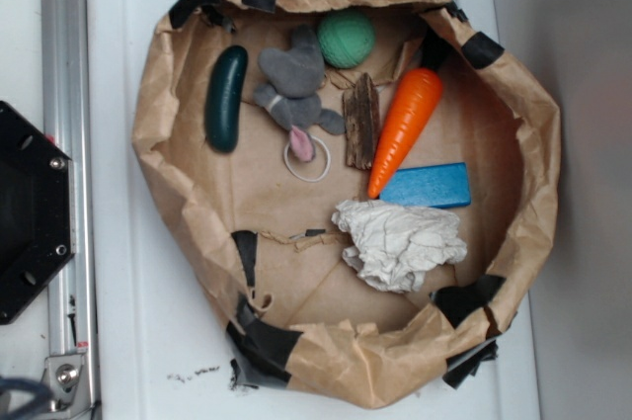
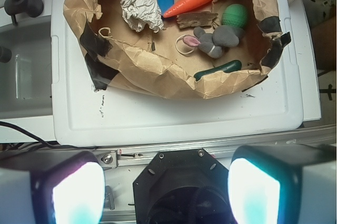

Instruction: Grab the white paper.

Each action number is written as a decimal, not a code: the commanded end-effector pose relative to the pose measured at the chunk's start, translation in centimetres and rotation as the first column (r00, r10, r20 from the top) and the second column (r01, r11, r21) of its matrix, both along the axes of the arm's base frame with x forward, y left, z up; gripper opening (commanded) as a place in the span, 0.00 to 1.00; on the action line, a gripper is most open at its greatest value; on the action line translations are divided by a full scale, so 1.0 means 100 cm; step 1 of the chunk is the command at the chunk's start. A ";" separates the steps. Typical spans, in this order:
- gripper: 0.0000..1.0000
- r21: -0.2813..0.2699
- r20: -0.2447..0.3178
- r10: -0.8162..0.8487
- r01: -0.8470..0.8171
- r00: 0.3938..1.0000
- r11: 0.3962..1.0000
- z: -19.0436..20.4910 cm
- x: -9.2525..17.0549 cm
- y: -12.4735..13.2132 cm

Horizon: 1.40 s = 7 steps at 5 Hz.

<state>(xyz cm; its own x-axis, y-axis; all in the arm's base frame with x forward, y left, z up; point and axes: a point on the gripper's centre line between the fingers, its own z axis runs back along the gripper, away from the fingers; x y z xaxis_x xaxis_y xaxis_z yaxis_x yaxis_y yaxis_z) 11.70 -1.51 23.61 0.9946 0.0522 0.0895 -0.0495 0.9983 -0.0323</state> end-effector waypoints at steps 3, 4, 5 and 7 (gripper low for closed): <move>1.00 0.117 0.054 0.370 -0.374 0.928 0.920 -0.096 0.099 0.040; 1.00 -0.025 0.092 0.560 -0.561 0.823 0.828 -0.111 0.128 0.051; 1.00 -0.167 0.091 0.614 -0.595 0.784 0.786 -0.107 0.142 0.054; 1.00 -0.259 0.032 0.514 -0.490 0.857 0.832 -0.121 0.154 0.018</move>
